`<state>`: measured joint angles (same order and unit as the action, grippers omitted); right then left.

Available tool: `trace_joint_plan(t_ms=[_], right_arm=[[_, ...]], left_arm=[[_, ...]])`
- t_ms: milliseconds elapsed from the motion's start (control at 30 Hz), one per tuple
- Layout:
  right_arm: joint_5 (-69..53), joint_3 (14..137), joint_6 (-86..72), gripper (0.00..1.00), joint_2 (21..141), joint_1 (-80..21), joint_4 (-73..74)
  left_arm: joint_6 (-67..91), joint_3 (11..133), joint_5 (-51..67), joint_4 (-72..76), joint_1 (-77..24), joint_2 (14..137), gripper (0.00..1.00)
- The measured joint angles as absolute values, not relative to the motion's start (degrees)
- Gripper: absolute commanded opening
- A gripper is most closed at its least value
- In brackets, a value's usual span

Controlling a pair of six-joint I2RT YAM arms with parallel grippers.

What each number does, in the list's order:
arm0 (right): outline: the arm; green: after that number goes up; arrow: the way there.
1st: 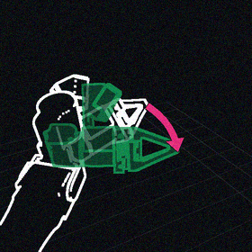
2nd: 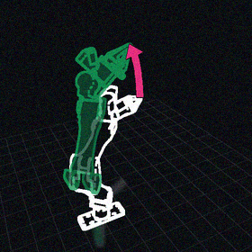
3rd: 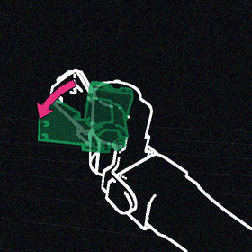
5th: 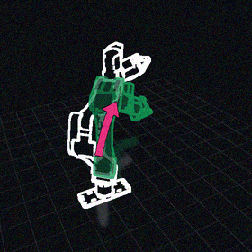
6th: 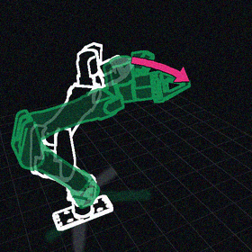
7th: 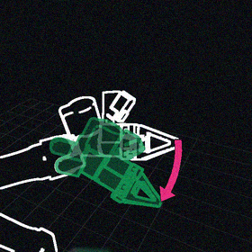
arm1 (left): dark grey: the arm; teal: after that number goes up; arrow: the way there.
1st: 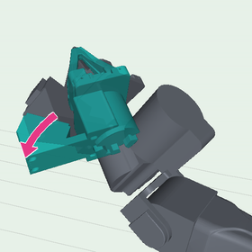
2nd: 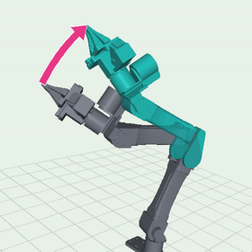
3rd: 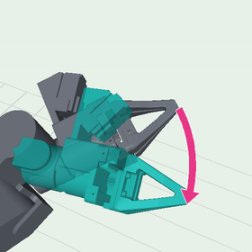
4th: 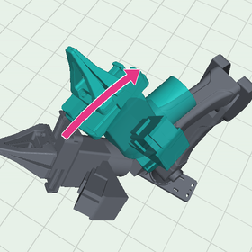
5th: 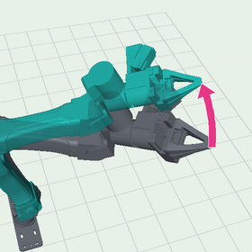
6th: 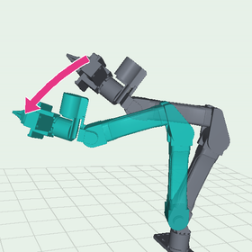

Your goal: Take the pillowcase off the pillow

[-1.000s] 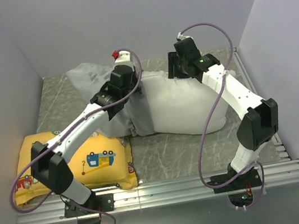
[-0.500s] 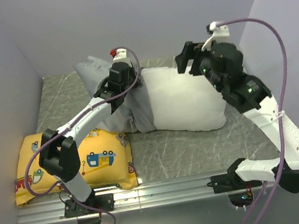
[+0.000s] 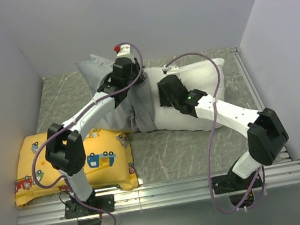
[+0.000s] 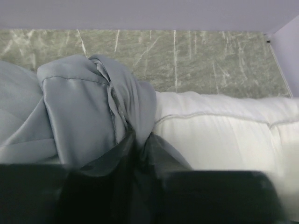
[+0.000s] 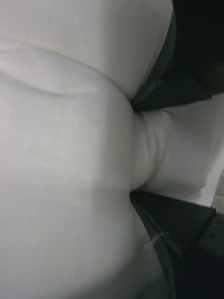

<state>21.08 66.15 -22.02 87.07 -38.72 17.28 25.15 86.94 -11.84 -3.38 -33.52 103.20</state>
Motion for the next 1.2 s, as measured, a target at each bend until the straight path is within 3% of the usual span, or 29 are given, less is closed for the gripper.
trace_joint_plan(t_ms=[33,100,300,600,867,967,1067,1100,1133,1200], right_arm=[[21.5,66.6,-22.2,0.2,87.6,-38.6,17.0],[21.5,66.8,-23.5,0.0,88.7,-38.0,14.9],[19.1,65.9,-26.5,0.0,89.0,-35.9,10.5],[14.6,65.9,-27.8,0.0,87.5,-33.3,10.1],[12.3,65.9,-27.9,0.0,83.6,-32.8,13.8],[11.7,65.9,-27.8,0.0,82.3,-32.4,15.7],[10.7,65.9,-27.6,0.0,81.1,-31.3,16.9],[10.2,65.9,-27.6,0.0,80.6,-30.6,17.4],[9.7,65.9,-27.5,0.0,79.9,-29.7,17.9],[8.5,65.9,-27.4,0.0,78.8,-27.7,19.0]], left_arm=[[24.8,87.0,-11.8,-3.5,-33.4,103.2,0.48],[24.6,87.2,-11.5,-3.5,-33.5,102.8,0.69],[23.6,83.0,-11.7,-4.6,-34.5,94.9,0.79],[21.7,72.4,-20.4,-3.5,-44.8,76.6,0.82],[23.7,62.5,-22.8,-2.8,-47.0,82.5,0.81],[24.2,61.9,-24.1,-2.7,-47.7,85.5,0.69],[25.0,61.9,-26.1,-2.8,-47.9,85.7,0.3],[25.2,61.9,-27.1,-2.8,-47.8,85.6,0.11],[25.6,61.9,-27.9,-2.9,-47.7,85.6,0.03],[26.1,61.8,-28.6,-3.1,-47.0,85.5,0.0]])
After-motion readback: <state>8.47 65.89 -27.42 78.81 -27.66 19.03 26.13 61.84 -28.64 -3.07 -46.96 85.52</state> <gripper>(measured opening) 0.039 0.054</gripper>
